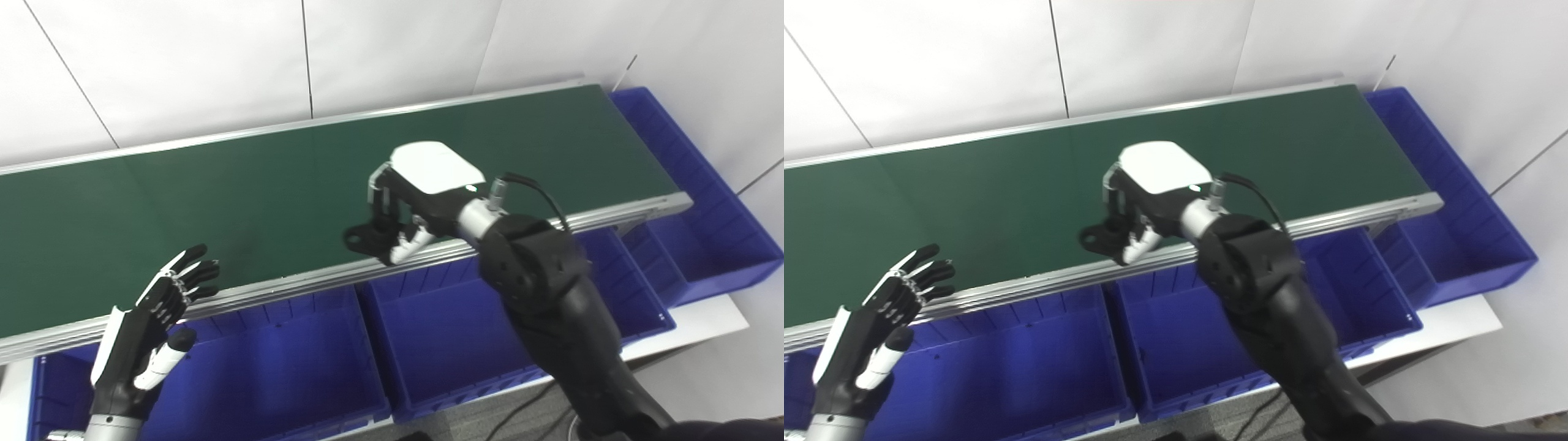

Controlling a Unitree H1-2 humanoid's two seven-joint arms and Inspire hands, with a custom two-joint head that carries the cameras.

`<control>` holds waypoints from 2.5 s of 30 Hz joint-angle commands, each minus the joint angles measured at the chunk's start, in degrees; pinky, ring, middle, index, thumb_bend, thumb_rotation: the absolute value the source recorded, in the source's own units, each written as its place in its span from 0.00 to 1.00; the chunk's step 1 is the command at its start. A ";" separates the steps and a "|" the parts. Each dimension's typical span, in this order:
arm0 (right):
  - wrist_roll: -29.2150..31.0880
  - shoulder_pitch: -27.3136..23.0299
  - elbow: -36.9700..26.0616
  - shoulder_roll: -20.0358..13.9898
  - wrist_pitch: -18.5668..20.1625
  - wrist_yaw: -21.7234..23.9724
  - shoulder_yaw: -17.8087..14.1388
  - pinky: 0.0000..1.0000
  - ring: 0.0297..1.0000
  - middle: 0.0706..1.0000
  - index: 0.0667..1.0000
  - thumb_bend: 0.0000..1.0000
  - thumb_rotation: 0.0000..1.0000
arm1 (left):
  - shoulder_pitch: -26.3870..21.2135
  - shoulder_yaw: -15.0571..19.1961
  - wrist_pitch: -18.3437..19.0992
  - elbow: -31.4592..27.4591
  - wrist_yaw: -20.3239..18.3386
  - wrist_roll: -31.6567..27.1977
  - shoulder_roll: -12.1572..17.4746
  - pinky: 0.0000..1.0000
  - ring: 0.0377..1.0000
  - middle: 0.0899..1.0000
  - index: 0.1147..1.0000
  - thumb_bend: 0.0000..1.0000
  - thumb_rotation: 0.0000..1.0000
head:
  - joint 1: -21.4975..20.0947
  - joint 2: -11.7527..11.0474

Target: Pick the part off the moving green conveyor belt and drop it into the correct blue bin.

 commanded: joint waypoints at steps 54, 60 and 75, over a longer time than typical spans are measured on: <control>37.24 17.89 2.59 12.87 -12.80 -37.53 -16.03 0.51 0.63 0.74 0.80 0.67 0.74 | 2.08 -2.46 -0.47 -3.38 1.14 5.47 -4.20 0.73 0.80 0.79 0.83 0.76 0.81 | 16.65 -3.93; 61.98 21.74 7.04 23.50 -15.33 -44.26 -19.42 0.59 0.65 0.77 0.77 0.67 0.69 | 2.93 -3.95 -3.24 -1.32 1.97 7.04 -6.44 0.72 0.79 0.80 0.83 0.74 0.79 | 20.84 -6.11; 74.95 24.90 34.92 17.84 -43.13 -43.80 -16.69 0.66 0.68 0.75 0.76 0.75 0.83 | 3.67 -7.11 -6.70 4.09 4.26 12.26 -9.05 0.77 0.82 0.83 0.83 0.78 0.79 | 28.53 -12.56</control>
